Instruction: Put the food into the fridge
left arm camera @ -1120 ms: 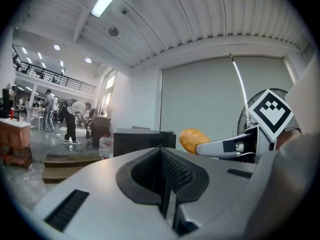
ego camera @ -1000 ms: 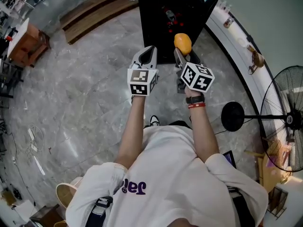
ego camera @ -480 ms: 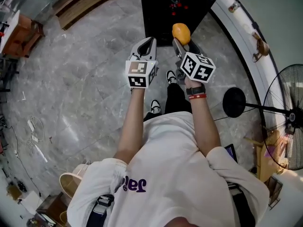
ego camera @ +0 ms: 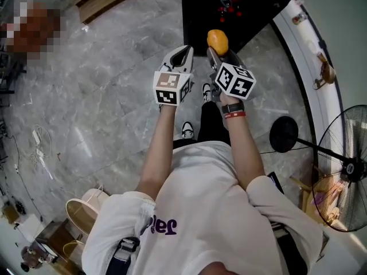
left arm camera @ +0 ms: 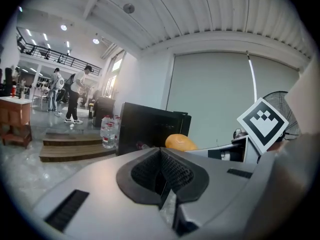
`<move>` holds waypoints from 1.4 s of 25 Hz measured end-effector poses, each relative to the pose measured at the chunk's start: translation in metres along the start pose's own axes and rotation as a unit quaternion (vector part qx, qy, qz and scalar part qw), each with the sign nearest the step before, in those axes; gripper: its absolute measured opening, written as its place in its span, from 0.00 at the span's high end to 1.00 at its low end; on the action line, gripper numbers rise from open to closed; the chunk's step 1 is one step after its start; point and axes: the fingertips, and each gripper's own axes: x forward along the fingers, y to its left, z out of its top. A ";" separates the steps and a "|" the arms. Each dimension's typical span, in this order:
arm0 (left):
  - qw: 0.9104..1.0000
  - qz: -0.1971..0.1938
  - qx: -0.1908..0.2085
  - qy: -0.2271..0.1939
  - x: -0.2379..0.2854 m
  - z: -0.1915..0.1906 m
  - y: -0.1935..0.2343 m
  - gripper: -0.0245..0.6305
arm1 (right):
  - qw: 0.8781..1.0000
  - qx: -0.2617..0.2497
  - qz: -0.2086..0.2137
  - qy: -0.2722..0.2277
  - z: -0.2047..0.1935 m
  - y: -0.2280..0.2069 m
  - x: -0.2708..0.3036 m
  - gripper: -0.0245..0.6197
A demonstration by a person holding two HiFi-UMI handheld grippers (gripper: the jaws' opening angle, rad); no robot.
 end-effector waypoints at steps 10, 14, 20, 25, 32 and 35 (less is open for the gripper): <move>0.999 -0.008 -0.003 0.042 0.052 -0.045 0.012 0.93 | 0.999 0.019 -0.002 0.044 -0.030 -0.048 0.050 0.52; 0.999 -0.009 -0.010 0.041 0.073 -0.048 0.019 0.93 | 0.998 0.021 0.004 0.052 -0.031 -0.059 0.069 0.52; 0.999 -0.011 -0.010 0.039 0.096 -0.051 0.021 0.93 | 0.998 0.013 0.006 0.060 -0.033 -0.075 0.087 0.52; 0.999 -0.014 -0.011 0.047 0.109 -0.063 0.026 0.93 | 0.998 0.008 0.008 0.063 -0.035 -0.085 0.104 0.52; 0.998 -0.015 -0.020 0.061 0.124 -0.081 0.032 0.93 | 0.997 -0.002 0.000 0.072 -0.042 -0.104 0.126 0.52; 0.998 -0.016 -0.025 0.063 0.133 -0.087 0.035 0.93 | 0.997 -0.006 0.000 0.074 -0.043 -0.111 0.138 0.52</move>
